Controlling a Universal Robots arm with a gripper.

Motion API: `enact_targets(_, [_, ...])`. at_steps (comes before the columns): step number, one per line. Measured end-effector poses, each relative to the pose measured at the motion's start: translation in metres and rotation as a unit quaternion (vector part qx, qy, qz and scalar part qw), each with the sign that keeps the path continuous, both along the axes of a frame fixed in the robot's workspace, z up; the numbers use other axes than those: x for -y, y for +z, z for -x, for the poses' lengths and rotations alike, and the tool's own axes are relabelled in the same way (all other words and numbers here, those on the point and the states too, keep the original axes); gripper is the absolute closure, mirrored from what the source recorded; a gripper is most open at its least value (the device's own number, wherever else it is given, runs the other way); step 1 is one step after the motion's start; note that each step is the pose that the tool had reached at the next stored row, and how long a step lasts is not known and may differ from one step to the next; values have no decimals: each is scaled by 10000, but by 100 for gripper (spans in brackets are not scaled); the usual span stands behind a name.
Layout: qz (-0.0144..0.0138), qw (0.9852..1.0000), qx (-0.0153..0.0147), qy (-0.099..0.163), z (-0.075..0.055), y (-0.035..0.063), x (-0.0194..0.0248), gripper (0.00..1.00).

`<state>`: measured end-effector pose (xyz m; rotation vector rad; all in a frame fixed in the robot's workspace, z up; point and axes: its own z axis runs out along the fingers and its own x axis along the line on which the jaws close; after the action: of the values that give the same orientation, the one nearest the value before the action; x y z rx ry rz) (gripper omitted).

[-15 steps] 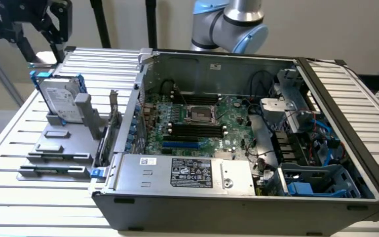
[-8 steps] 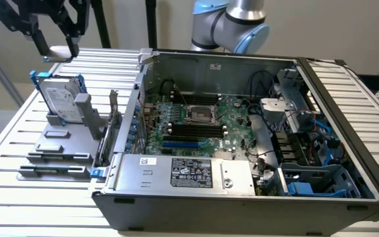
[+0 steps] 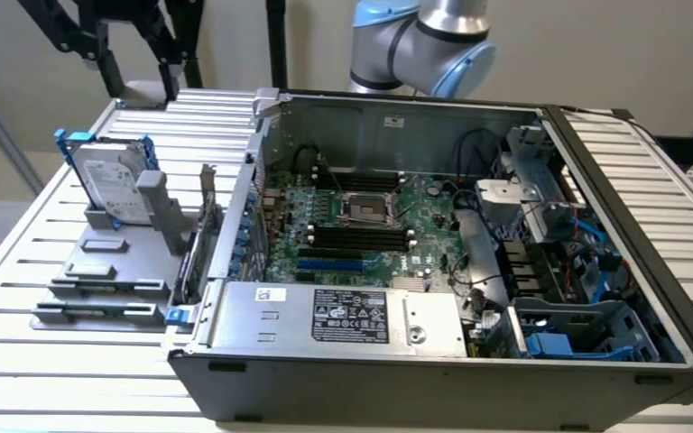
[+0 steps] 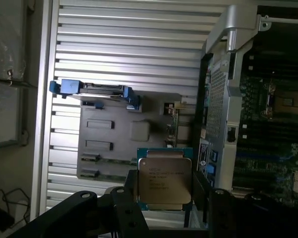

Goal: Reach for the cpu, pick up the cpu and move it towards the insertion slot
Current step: 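Pick up the cpu and move it towards the insertion slot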

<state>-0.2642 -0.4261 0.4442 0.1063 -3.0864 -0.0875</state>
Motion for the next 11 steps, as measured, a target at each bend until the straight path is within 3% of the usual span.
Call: enact_targets(11, [0, 10000, -67, 0, -500, 14, 0, 46])
